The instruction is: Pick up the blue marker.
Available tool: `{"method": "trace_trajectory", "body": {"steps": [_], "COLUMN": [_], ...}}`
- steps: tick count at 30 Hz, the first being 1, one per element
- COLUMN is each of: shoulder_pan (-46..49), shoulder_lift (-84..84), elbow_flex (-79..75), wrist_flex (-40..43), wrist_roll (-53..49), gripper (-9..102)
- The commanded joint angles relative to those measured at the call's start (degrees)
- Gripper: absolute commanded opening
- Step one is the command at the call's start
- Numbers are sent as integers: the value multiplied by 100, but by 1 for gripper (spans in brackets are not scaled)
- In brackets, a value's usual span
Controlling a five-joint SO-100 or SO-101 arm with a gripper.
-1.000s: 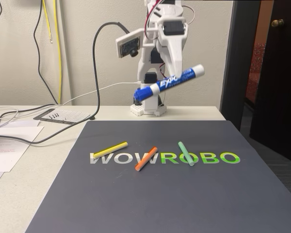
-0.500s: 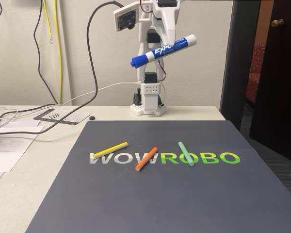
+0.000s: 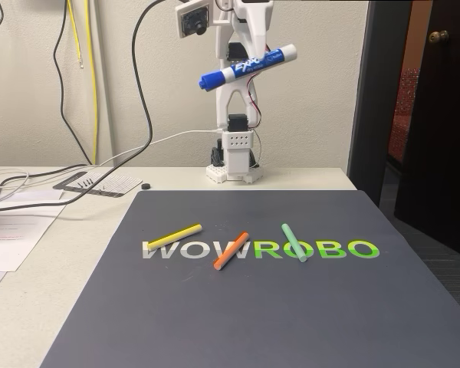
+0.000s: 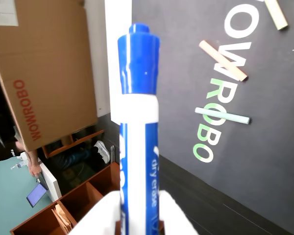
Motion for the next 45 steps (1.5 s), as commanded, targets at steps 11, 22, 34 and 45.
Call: {"method": "trace_trajectory", "body": {"steps": [11,22,34,45], "shoulder_pan": [-123,0,35,114], "shoulder_lift": [2610,4588,5687,6434], "elbow_flex": [2224,4772,7286,8991], "wrist_flex": [299,-589,-2329,-3454], "wrist_roll": [185,-9,-88,-97], "gripper": [0,0,0,0]}}
